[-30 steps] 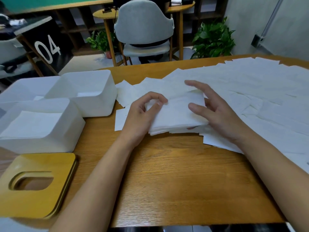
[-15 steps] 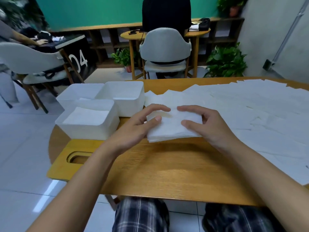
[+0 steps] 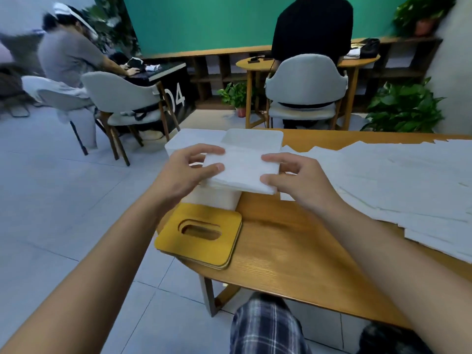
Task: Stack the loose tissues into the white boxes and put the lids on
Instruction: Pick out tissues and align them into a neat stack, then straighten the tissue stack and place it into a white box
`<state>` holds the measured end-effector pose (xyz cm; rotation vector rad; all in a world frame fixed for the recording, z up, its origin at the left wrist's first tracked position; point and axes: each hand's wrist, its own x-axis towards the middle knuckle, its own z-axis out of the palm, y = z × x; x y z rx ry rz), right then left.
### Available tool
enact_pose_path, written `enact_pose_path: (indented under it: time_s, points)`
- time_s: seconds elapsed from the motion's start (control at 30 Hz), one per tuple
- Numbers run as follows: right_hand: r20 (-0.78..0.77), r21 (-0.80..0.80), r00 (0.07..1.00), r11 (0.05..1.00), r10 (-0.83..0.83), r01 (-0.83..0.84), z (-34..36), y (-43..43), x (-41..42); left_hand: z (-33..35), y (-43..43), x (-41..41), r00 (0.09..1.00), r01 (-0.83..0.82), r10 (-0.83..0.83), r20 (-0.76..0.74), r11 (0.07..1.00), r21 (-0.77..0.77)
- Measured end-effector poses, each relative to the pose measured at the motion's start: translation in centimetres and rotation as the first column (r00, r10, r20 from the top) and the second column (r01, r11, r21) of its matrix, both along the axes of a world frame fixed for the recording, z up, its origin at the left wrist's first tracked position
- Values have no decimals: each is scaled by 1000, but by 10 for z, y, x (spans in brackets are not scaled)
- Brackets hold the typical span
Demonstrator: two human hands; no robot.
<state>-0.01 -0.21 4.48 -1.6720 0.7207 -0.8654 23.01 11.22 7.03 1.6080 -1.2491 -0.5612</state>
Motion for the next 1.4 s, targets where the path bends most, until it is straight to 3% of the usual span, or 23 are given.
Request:
enact_pose_path:
  time_s: [0.2,0.37,0.6,0.87,1.1,1.4]
  points:
    - [-102,13,995,1000,13,-12,2,-10,65,5,-4,66,994,-57,46,96,992,117]
    - [-290,-130,957,991,-4,-35,2,-21,89,2,-14,93,971,-98,56,234,981,170]
    - [-524,-322,851,933,-33,-162,4,-26,105,-2,-24,104,836,-160,7,549,959,232]
    - [-705,-463,686,849,-180,-254,3,-24,118,-10,-29,106,712,-147,-108,694,943,298]
    - [-730,-381,675,884,-109,-270,2,-30,120,-14,-36,112,641,-159,-195,742,912,377]
    - [-790,-251,612,926,-29,-281,7,-35,127,-11,-48,102,636,-233,-191,747,876,423]
